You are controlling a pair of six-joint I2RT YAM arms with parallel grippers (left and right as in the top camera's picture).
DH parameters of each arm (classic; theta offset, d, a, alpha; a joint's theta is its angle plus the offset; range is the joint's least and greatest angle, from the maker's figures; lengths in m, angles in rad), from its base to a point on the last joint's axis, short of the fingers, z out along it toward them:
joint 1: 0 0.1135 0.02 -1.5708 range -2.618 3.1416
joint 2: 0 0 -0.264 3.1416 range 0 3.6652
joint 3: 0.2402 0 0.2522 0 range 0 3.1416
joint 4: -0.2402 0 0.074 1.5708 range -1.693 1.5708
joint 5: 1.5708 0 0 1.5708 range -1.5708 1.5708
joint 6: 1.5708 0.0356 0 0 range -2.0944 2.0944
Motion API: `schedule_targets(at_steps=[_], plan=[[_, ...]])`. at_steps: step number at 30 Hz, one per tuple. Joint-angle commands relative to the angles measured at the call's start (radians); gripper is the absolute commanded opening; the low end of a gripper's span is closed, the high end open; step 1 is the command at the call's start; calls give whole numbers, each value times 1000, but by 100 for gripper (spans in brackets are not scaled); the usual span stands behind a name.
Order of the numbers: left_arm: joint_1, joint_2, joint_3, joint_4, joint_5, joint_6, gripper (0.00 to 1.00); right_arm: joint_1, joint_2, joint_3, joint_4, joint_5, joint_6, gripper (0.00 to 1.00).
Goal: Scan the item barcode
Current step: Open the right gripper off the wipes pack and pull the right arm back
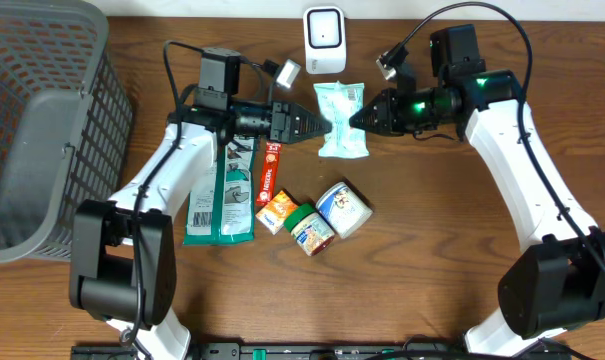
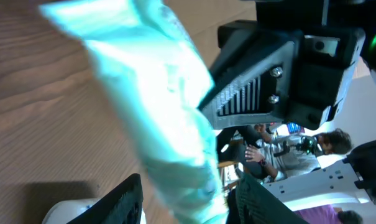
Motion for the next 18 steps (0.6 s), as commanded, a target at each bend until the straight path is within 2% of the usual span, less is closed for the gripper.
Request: schedule_targets(at_steps=[1, 15, 16, 18], plan=[[-23, -2, 20, 4, 21, 9, 49, 14, -20, 9, 16, 19, 70, 1], [-38, -2, 19, 6, -44, 10, 48, 74, -20, 9, 20, 18, 80, 1], [-38, -2, 20, 6, -44, 10, 47, 75, -20, 9, 19, 18, 80, 1], [-38, -2, 20, 6, -44, 10, 38, 78, -20, 9, 19, 18, 80, 1]])
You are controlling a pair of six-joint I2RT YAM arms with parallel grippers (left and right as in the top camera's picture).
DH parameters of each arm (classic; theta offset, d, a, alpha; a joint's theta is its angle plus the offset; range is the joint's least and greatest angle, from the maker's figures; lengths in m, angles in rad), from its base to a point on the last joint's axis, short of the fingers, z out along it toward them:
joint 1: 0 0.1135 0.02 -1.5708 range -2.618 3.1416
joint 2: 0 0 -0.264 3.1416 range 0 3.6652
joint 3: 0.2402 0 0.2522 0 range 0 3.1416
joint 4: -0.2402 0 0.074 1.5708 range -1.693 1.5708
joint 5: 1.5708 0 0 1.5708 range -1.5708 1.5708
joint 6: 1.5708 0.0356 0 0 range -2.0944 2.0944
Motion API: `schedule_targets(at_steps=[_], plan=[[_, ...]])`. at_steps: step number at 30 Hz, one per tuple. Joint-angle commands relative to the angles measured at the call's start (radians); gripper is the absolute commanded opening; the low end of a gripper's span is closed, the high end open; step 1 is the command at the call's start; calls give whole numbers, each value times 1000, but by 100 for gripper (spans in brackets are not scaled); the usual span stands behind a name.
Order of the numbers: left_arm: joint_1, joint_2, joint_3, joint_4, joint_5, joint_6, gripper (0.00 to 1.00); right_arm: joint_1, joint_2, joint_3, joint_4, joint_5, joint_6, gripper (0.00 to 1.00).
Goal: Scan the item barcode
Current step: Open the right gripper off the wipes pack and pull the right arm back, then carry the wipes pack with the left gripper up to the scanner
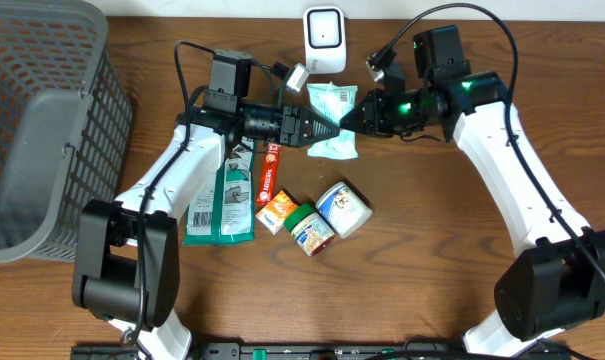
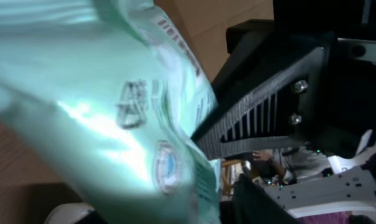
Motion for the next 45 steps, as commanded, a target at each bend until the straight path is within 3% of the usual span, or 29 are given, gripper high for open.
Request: schedule_targets(at_steps=[1, 4, 6, 10, 14, 17, 21, 23, 26, 31, 33, 38, 40, 43, 45], plan=[[-6, -2, 20, 8, 13, 16, 32, 26, -20, 9, -5, -29, 6, 1], [-6, -2, 20, 8, 13, 16, 14, 26, -20, 9, -7, -29, 6, 1], [-6, -2, 20, 8, 12, 16, 14, 27, -20, 9, -8, -29, 6, 6], [0, -2, 20, 8, -14, 7, 8, 23, -20, 9, -7, -29, 6, 45], [23, -2, 19, 7, -35, -65, 8, -9, -21, 10, -3, -62, 5, 62], [47, -2, 19, 14, 22, -67, 7, -51, -21, 10, -3, -124, -25, 70], [88, -2, 20, 65, 271, -69, 7, -145, -21, 10, -26, -209, -77, 73], [101, -8, 18, 47, 272, -128, 7, -198, -21, 10, -45, -232, -102, 74], [101, -23, 18, 48, 272, -100, 7, -281, -21, 10, -78, -231, -133, 74], [55, -88, 9, 42, 272, 34, 7, -404, -21, 10, -145, -211, -203, 74], [31, -129, 1, 19, 272, 108, 7, -443, -21, 10, -177, -175, -227, 79], [-19, -246, -12, -201, 259, 392, 7, -514, -21, 10, -225, -13, -250, 88], [-34, -283, -12, -348, 155, 495, 7, -529, -21, 10, -231, 32, -250, 91], [-74, -330, -12, -628, -188, 707, 7, -541, -21, 10, -233, 65, -250, 95], [-107, -342, -12, -720, -350, 731, 7, -539, -21, 10, -233, 69, -250, 98]])
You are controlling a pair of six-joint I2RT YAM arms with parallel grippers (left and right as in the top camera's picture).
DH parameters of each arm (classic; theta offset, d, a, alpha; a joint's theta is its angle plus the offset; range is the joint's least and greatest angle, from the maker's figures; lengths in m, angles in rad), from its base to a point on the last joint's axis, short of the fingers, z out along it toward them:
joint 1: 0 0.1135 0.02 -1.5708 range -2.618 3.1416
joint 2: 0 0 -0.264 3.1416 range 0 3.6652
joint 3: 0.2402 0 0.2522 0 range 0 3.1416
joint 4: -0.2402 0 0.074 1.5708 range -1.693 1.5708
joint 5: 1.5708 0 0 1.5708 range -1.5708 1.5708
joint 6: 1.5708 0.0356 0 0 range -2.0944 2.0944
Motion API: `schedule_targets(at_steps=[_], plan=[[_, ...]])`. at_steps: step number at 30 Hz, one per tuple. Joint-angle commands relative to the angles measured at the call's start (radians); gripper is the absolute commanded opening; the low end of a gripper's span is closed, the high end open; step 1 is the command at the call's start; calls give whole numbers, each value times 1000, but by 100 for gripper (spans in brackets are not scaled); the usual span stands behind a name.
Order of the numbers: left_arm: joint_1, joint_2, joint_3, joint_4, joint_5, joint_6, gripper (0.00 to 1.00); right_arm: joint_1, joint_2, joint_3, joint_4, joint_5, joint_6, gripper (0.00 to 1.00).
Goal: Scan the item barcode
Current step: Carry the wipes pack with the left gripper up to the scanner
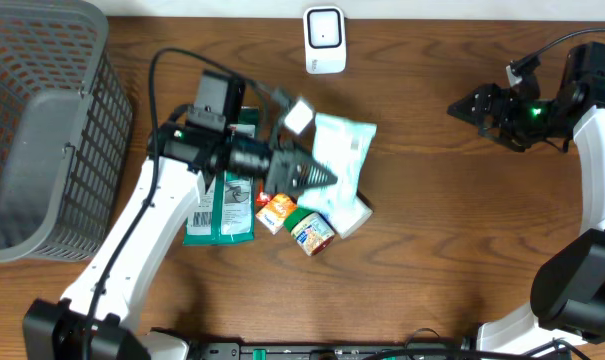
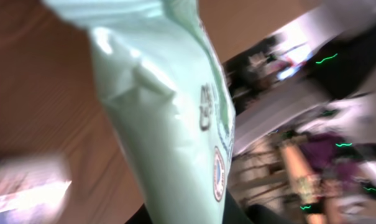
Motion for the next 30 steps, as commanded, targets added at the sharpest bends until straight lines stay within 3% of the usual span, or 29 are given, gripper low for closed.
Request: schedule_targets(at_steps=[1, 6, 19, 25, 30], plan=[[-51, -16, -5, -72, -334, 208, 7, -2, -18, 10, 0, 45, -20, 99], [-90, -17, -4, -58, -377, 220, 7, -3, -18, 10, -2, 52, -20, 99], [-124, -10, 58, 167, -1094, 178, 7, -3, -18, 10, -4, 276, -20, 99], [-147, 100, 269, 165, -1331, 285, 7, -3, -18, 10, -4, 296, -20, 99], [-140, 287, 520, 112, -1350, 335, 7, -3, -18, 10, -4, 296, -20, 99]])
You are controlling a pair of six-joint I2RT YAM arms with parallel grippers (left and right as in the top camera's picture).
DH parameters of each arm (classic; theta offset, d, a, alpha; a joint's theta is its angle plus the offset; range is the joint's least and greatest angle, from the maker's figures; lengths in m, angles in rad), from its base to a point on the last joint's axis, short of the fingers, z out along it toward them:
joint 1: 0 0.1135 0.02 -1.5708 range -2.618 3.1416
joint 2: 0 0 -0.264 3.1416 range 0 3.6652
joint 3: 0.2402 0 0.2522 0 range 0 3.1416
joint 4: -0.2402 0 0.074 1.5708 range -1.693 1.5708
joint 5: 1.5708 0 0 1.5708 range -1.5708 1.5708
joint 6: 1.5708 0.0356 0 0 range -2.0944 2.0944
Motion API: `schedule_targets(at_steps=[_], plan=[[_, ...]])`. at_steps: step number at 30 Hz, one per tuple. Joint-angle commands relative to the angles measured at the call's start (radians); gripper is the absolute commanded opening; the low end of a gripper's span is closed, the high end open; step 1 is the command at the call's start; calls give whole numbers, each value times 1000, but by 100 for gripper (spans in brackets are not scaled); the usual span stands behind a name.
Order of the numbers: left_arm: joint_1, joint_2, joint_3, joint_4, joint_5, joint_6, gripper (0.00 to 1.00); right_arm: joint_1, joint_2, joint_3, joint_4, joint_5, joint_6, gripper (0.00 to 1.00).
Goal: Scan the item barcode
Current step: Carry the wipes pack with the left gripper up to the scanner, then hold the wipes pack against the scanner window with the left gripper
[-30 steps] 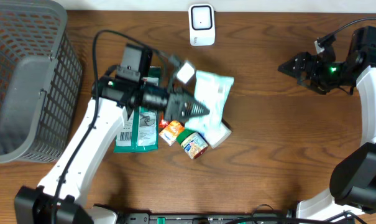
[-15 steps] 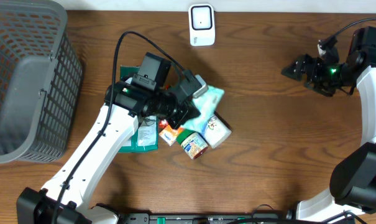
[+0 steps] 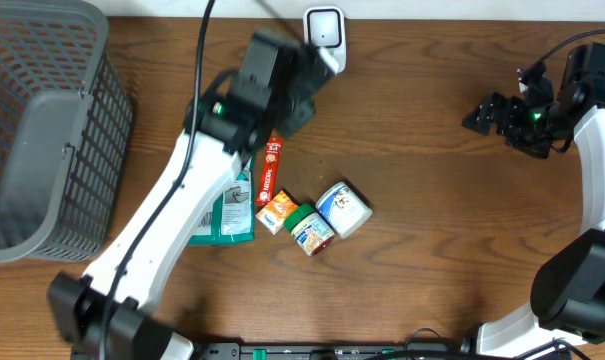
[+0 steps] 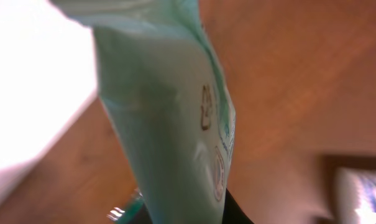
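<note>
A mint-green pouch (image 4: 169, 124) fills the left wrist view, upright, with my left gripper (image 4: 183, 214) shut on its lower end. From overhead the pouch is hidden under my raised left arm (image 3: 267, 85), whose wrist is right below the white scanner (image 3: 324, 25) at the table's back edge. A blurred bright white surface (image 4: 32, 93) shows at the left of the wrist view. Far to the right, my right gripper (image 3: 479, 114) hangs over the table, open and holding nothing.
A grey mesh basket (image 3: 42, 120) stands at the left. Mid-table lie two green flat packs (image 3: 222, 205), a red stick packet (image 3: 270, 170), a small orange box (image 3: 276, 211), a green-lidded jar (image 3: 310, 230) and a white-blue cup (image 3: 344, 208).
My left arm has moved with the pouch from over the jars at mid-table up to just below the scanner. The right gripper has barely shifted.
Both grippers met at the pouch on the table below the scanner, and a moment later they pinched it from either side. Then my left gripper alone held it above the jars while the right stood far right. Now the pouch is at the scanner.
</note>
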Motion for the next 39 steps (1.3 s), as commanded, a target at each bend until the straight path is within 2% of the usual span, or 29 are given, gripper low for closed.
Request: schedule_targets(at_steps=[1, 4, 9, 17, 22, 29, 39], plan=[[6, 134, 168, -42, -84, 68, 7, -2, -18, 10, -1, 10, -12, 99], [6, 235, 259, -23, -129, 139, 7, -2, -18, 10, -1, 10, -12, 99], [9, 356, 266, 169, -283, 292, 7, -2, -18, 10, -1, 10, -12, 99], [39, 526, 266, 354, -290, 454, 7, -3, -18, 10, -1, 10, -12, 99], [49, 628, 266, 495, -295, 596, 7, -2, -18, 10, -1, 10, -13, 99], [61, 705, 266, 696, -300, 682, 7, -3, -18, 10, -1, 10, -12, 99], [64, 747, 266, 756, -277, 802, 7, -2, -18, 10, -1, 10, -12, 99]])
